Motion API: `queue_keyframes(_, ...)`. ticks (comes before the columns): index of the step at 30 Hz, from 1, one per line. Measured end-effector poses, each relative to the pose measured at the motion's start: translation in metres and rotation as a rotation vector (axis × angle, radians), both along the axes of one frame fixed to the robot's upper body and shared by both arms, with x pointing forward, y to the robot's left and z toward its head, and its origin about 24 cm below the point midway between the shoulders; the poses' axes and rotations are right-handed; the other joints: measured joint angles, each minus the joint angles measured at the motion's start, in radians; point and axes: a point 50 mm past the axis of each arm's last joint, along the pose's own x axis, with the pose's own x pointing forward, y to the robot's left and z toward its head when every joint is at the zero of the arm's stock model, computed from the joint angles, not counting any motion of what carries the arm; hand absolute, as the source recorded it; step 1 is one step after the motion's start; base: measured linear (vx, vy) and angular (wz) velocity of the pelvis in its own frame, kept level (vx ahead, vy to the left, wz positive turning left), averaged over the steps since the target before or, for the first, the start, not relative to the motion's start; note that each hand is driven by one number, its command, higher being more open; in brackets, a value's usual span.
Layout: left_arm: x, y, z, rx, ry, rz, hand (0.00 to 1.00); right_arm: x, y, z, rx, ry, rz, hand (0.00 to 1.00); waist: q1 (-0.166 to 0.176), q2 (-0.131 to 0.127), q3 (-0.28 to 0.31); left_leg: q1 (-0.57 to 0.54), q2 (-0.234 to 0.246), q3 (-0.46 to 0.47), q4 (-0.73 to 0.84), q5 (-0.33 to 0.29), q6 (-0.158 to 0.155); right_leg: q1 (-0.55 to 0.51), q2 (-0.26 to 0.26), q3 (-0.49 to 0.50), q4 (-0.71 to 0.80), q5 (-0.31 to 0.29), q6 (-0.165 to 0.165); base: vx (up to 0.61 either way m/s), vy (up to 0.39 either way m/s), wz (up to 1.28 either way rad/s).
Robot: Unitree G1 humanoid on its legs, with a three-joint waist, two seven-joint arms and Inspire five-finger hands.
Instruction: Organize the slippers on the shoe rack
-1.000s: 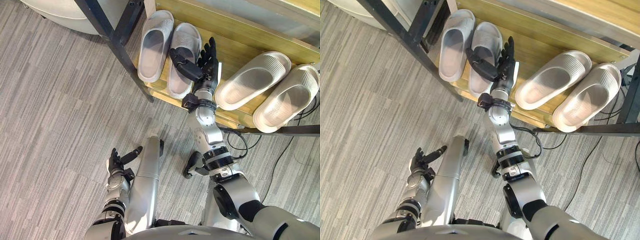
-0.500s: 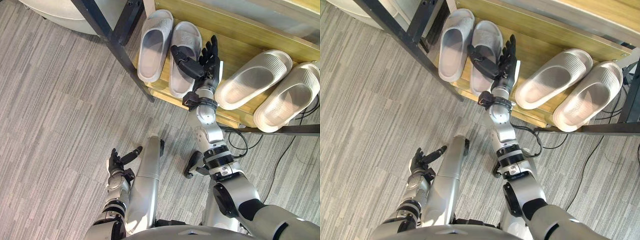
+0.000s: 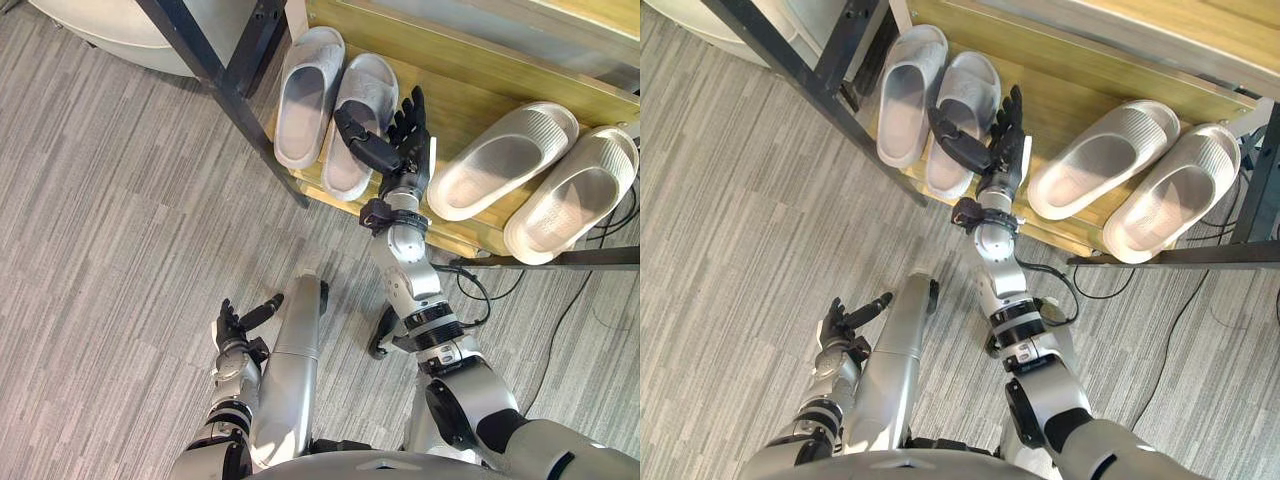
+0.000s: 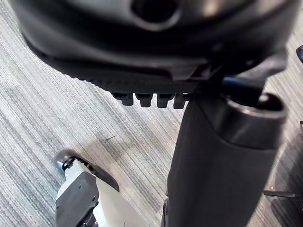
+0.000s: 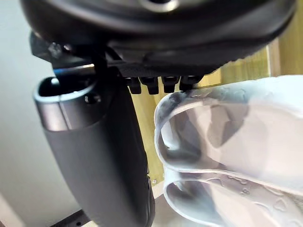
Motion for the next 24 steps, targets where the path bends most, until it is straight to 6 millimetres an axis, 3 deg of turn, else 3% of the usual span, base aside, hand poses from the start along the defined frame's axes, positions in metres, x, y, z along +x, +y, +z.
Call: queue_keyframes(24,0.000,0.001,0.001,0.011,0.002,0.007,1.00,-0.031,0.001,-0.025,-0.163,0.023,-0.062,1.00,-0.004,-0.008,0.005,0.019,0.005,0.009,-0.005,-0.001,0.003,0.019,0.001,0.003,-0.008,-0.001,0.009,0.03,-0.029,0.00)
